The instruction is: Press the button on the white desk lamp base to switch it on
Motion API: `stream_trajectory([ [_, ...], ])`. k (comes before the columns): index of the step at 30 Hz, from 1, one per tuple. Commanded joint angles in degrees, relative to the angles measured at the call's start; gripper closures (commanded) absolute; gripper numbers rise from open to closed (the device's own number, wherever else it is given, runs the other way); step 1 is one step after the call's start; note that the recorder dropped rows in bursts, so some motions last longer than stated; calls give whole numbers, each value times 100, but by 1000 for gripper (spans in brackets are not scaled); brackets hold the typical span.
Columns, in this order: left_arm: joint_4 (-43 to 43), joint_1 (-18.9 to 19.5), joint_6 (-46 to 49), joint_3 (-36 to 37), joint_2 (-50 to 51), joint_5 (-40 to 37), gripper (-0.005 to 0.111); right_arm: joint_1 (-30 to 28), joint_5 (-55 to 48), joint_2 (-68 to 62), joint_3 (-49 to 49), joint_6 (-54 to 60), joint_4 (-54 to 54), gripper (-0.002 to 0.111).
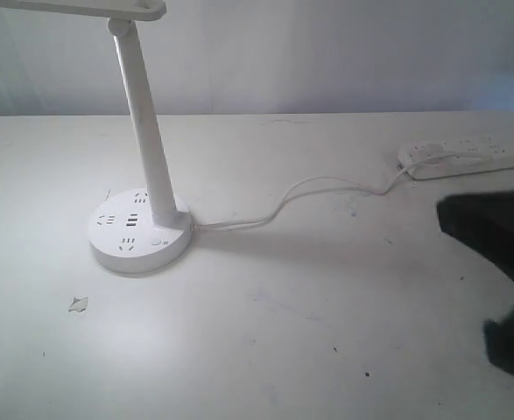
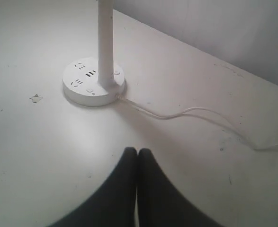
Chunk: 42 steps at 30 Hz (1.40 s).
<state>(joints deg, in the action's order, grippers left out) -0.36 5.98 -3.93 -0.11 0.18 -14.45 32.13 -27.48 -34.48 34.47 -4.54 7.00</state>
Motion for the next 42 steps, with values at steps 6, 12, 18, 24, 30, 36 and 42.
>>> stream_trajectory([
  [6, -13, -47, -7, 11, -18, -10, 107, -19, 359, 2954, -1801, -211, 42, 108],
  [12, 36, -35, -7, 11, -18, 33, 107, -72, 722, 3448, -2321, -80, 408, 108],
  [18, 138, -47, -7, 11, -18, 33, 107, -201, 898, 3448, -2680, -42, 468, 108],
  [24, 138, -47, -7, 11, -18, 33, 107, -933, 828, 3448, -2937, -65, 418, 108],
  [30, 138, -47, -7, 11, -18, 33, 107, -2014, 777, 3448, -3140, -65, 405, 108],
  [36, 138, -47, -7, 11, -18, 33, 107, -3127, 724, 3448, -3183, -65, 405, 108],
  [42, 138, -47, -7, 11, -18, 33, 107, -3800, 724, 3448, -3183, -79, 396, 108],
])
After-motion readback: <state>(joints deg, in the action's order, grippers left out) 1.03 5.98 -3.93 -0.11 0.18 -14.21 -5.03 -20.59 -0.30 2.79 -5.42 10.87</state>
